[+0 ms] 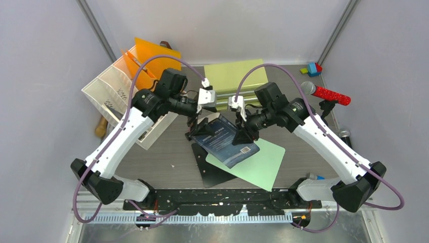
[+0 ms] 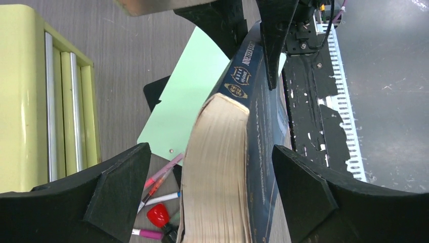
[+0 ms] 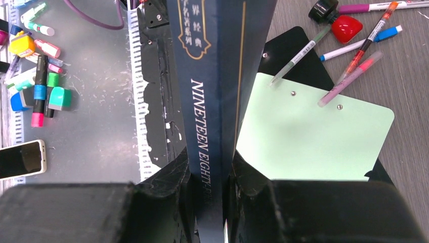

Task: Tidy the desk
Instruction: Place the book in the storage box.

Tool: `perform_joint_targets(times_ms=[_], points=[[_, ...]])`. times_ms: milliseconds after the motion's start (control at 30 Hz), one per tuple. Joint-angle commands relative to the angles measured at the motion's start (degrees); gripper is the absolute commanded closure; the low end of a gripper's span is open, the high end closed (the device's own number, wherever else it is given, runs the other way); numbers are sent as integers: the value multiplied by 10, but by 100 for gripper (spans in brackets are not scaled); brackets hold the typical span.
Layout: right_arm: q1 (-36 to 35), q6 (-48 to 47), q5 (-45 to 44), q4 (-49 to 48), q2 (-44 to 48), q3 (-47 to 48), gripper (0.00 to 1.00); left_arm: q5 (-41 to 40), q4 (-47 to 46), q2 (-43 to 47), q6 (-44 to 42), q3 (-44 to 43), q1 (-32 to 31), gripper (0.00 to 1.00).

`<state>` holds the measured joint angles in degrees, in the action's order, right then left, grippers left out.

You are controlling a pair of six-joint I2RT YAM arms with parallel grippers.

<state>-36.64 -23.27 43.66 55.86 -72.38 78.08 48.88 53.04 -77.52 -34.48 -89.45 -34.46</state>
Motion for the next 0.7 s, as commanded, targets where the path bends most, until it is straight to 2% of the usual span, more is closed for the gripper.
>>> perform_joint_targets(times_ms=[0,167,200,267,467,567,633,667], points=[[1,-11,23,-41,25,7,100,41,1,-11,-17,-7,-3,12],[1,-9,7,-53,31,0,100,66,30,-29,-18,-2,-5,43],[1,-9,6,-56,31,-1,100,72,32,-33,-17,0,-6,46],[1,-7,5,-59,29,-2,100,78,33,-38,-13,2,-10,51],[1,1,-12,-70,34,-6,100,87,39,-44,-13,10,-25,51],[1,1,-16,-70,39,-8,100,87,49,-44,-20,11,-26,55],[1,2,-19,-72,42,-11,100,89,56,-44,-25,11,-26,66],[1,3,-22,-73,43,-13,100,89,58,-43,-26,11,-26,76]])
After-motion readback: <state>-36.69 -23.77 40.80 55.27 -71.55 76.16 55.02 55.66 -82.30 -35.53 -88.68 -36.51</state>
